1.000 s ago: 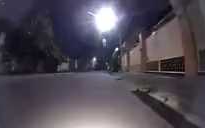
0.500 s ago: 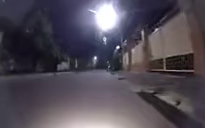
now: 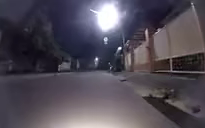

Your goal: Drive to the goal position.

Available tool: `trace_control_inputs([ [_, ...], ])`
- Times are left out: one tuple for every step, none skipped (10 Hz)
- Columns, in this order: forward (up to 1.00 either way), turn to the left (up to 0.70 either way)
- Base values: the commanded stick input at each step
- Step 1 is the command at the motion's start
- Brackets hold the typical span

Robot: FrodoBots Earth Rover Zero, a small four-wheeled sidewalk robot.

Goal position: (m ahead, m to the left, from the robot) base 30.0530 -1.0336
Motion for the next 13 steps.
trace_control_inputs([
  [0.7, 0.0],
  [0.7, 0.0],
  [0.7, 0.0],
  [0.7, 0.0],
  [0.7, 0.0],
  [0.7, 0.0],
  [0.7, 0.0],
  [0.7, 0.0],
  [0.7, 0.0],
  [0.7, 0.0],
  [0.7, 0.0],
  [0.7, 0.0],
  [0.7, 0.0],
])
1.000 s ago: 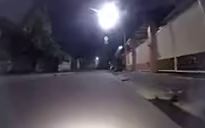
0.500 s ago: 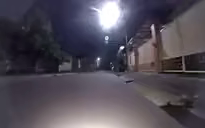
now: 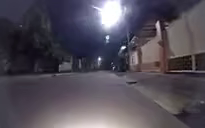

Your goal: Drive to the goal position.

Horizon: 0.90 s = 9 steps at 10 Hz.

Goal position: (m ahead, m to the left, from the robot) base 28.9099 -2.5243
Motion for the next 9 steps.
trace_control_inputs([
  [0.7, 0.0],
  [0.7, 0.0],
  [0.7, 0.0],
  [0.7, 0.0],
  [0.7, 0.0],
  [0.7, 0.0],
  [0.7, 0.0],
  [0.7, 0.0],
  [0.7, 0.0],
])
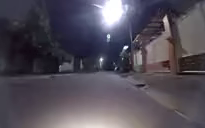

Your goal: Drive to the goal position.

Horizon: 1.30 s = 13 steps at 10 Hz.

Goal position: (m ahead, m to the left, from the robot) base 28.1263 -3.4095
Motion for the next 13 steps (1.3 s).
trace_control_inputs([
  [0.7, 0.0],
  [0.7, 0.0],
  [0.7, 0.0],
  [0.7, 0.0],
  [0.7, 0.0],
  [0.7, 0.0],
  [0.7, 0.0],
  [0.7, 0.0],
  [0.7, 0.0],
  [0.7, 0.0],
  [0.7, 0.0],
  [0.7, 0.0],
  [0.7, 0.0],
])
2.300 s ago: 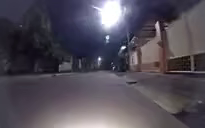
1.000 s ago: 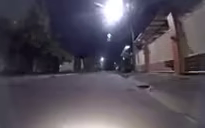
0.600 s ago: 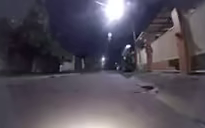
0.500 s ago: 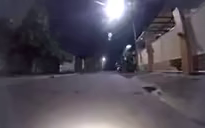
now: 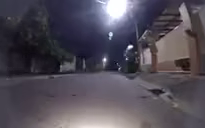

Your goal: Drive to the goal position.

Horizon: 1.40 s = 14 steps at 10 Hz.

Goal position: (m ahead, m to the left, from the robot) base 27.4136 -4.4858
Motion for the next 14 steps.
trace_control_inputs([
  [0.7, -0.02],
  [0.7, -0.17],
  [0.7, -0.35],
  [0.7, -0.35],
  [0.7, -0.35],
  [0.7, -0.35],
  [0.7, -0.35],
  [0.7, -0.35],
  [0.7, -0.35],
  [0.7, -0.35],
  [0.7, -0.35],
  [0.7, -0.08],
  [0.7, 0.0],
  [0.7, 0.0],
])
